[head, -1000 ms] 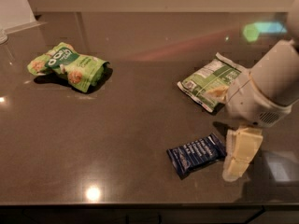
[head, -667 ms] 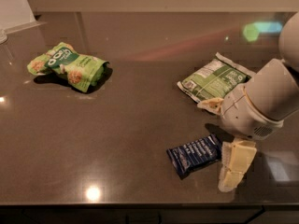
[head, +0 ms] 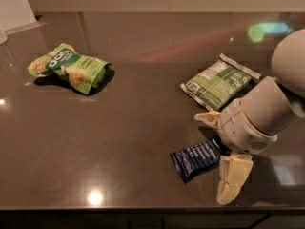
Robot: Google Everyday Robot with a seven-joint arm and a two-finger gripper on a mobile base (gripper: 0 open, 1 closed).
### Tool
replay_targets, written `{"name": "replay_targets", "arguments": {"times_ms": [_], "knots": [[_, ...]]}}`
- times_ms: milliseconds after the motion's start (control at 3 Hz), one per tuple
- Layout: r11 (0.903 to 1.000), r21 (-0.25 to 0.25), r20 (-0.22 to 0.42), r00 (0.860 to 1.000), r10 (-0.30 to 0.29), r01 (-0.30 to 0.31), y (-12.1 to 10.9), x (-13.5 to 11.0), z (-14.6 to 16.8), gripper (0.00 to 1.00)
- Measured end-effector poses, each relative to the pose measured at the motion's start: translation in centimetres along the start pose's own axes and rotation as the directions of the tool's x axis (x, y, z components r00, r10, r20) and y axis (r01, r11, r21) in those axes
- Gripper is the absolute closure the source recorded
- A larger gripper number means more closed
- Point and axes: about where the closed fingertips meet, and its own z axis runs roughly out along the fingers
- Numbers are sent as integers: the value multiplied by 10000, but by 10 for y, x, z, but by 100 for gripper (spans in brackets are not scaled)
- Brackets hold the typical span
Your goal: Move rxbar blueberry near green rice chip bag
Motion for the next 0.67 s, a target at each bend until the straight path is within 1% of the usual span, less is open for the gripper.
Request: {"name": "replay_targets", "arguments": {"times_ms": [333,667], "knots": [[9998,-172,9,10000,-30,30,0,1,4,18],[9996,-276,173,9998,-66,70,-3,-1,-1,41]]}}
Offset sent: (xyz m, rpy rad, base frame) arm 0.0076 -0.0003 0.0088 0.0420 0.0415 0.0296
